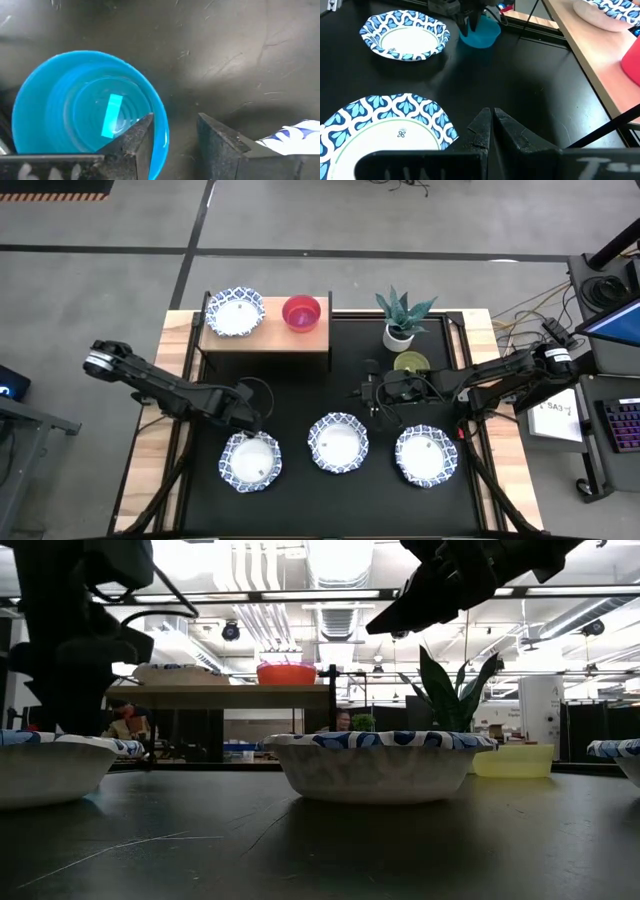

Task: Place and stack bowls onto a shelf
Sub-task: Stack the blue bowl on top of the purple bowl on the shelf

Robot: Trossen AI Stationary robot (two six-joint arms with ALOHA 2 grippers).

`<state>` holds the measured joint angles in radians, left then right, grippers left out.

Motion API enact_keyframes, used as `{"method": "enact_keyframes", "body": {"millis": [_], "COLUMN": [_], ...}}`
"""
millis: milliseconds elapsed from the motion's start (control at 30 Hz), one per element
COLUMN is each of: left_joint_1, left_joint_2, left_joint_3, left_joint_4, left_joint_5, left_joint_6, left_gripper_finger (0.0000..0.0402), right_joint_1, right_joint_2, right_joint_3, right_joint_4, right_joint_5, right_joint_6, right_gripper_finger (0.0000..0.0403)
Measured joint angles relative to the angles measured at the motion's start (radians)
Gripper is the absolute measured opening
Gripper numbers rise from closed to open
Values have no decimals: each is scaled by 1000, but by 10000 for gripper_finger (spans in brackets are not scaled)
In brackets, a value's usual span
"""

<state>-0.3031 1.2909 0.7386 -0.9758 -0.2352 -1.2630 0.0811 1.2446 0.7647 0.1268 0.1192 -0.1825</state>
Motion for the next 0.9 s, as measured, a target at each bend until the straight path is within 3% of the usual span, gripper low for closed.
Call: {"method": "enact_keyframes", "body": {"millis": [367, 500, 700, 900], "left_joint_1": [0, 0, 0, -4], "left_joint_2": [1, 5, 5, 5], "left_joint_3": [-102, -106, -73, 27], "left_joint_4": [89, 101, 93, -1], "left_joint_5": [-7, -8, -15, -17], "left_joint_6": [-41, -43, -29, 9], "left_gripper_finger": [107, 80, 11, 2], "right_joint_1": [2, 2, 2, 2], "right_joint_2": [0, 0, 0, 0], "right_joint_3": [0, 0, 0, 0], "right_joint_4": [-3, -12, -20, -44], "right_joint_5": [0, 0, 0, 0], "right_joint_6": [2, 4, 8, 7], "right_gripper_finger": [9, 9, 9, 9]}}
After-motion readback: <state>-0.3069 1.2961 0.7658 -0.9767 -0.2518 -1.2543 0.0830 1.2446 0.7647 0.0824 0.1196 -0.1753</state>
